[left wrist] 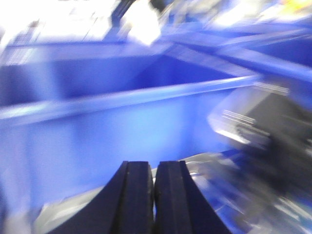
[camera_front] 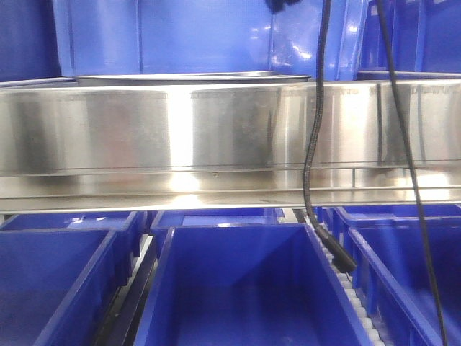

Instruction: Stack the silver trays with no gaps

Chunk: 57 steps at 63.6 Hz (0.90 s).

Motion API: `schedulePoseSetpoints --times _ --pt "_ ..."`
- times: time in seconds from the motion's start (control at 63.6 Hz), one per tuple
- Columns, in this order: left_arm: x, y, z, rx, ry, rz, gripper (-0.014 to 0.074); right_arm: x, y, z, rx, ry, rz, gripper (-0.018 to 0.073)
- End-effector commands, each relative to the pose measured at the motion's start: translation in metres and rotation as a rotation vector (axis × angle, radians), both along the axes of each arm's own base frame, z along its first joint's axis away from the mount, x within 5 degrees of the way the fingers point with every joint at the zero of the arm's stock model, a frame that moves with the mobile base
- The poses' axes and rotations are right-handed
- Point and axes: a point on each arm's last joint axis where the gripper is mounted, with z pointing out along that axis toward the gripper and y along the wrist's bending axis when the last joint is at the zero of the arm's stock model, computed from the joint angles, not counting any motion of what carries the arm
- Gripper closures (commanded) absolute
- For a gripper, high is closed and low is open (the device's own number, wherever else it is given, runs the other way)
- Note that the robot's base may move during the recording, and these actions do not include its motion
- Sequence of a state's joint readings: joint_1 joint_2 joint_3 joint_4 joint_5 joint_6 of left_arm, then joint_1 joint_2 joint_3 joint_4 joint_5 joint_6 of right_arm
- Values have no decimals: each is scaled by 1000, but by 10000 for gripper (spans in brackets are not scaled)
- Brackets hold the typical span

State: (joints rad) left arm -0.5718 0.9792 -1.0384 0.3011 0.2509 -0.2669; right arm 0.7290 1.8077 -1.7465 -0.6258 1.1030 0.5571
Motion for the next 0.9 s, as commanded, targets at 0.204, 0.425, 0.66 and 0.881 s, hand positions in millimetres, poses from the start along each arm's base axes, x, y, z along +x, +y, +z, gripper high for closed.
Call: schedulePoseSetpoints --times 0.204,0.425,0.66,0.881 --pt "-64 25 -29 -135 -280 -134 592 7 15 20 117 -186 155 638" --pt "-84 41 -40 -126 -266 -109 592 11 31 33 237 -328 292 638" --pt "-105 60 -39 -123 -255 -67 592 10 48 50 374 -490 449 638" --pt "-125 83 -59 -49 -145 17 592 6 59 65 484 -620 576 638"
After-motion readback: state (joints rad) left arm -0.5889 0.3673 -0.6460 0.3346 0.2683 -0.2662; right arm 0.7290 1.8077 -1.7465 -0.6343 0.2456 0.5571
